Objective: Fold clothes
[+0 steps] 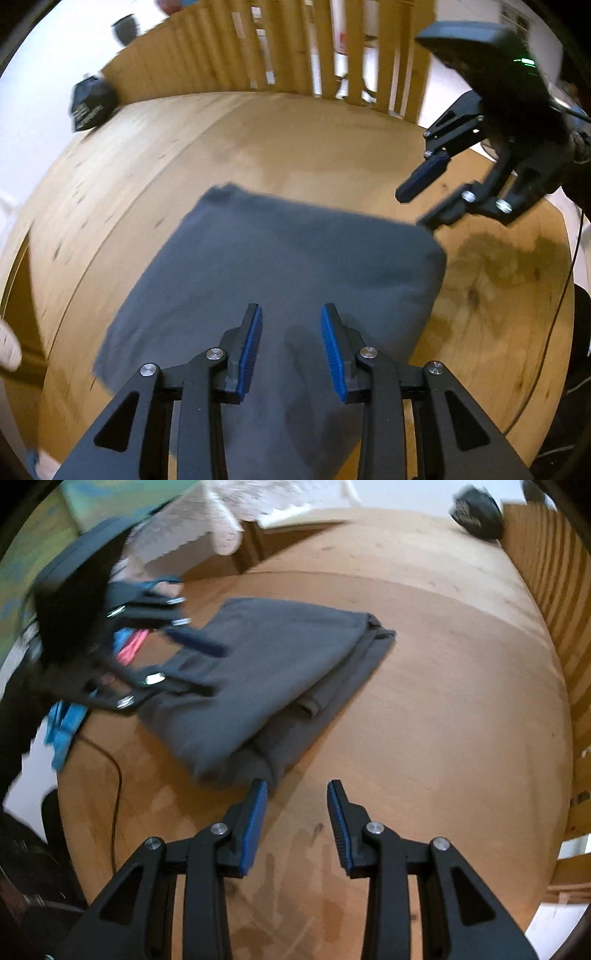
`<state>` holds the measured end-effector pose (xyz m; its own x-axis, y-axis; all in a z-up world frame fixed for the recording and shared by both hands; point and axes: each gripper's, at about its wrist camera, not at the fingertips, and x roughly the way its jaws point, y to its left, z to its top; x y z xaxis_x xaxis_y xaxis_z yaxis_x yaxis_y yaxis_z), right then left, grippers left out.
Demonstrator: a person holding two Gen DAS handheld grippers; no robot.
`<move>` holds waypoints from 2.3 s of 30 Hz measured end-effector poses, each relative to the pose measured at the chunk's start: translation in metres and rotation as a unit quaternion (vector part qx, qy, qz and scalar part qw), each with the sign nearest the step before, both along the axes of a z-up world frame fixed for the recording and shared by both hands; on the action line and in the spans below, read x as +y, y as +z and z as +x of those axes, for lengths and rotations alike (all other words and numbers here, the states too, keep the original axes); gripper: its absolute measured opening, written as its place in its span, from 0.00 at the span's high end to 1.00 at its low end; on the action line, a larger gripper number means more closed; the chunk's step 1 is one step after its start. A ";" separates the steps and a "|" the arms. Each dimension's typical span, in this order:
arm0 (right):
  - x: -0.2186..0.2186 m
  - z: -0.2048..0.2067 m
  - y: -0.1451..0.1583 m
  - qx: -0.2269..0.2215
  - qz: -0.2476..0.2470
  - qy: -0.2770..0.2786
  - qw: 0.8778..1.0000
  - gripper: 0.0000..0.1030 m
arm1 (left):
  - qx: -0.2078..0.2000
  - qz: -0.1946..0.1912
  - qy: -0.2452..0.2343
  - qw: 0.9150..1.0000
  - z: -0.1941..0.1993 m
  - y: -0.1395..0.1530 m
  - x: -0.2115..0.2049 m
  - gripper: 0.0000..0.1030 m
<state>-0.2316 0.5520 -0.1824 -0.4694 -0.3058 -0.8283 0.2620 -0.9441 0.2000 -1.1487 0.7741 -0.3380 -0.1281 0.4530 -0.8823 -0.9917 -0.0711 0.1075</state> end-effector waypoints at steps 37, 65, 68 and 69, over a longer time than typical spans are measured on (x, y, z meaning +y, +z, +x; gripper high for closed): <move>-0.045 -0.054 -0.031 -0.050 0.033 0.077 0.995 0.89 | -0.040 -0.063 0.035 0.997 -0.006 -0.054 -0.074 0.58; -0.065 -0.147 -0.014 -0.007 0.007 -0.055 0.998 0.61 | -0.044 0.004 0.086 0.995 -0.068 -0.033 -0.071 0.61; -0.071 -0.163 -0.039 -0.034 0.053 -0.064 0.996 0.63 | -0.015 -0.027 0.072 0.997 -0.062 -0.058 -0.065 0.60; -0.070 -0.160 -0.034 -0.037 0.079 -0.088 0.992 0.63 | -0.008 -0.025 0.070 0.997 -0.059 -0.058 -0.067 0.60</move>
<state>-0.3912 0.4822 -0.2168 -0.4397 -0.0884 -0.8938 0.0809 -0.9950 0.0586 -1.2078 0.7074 -0.3960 -0.1722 0.3863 -0.9061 -0.9741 -0.2033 0.0985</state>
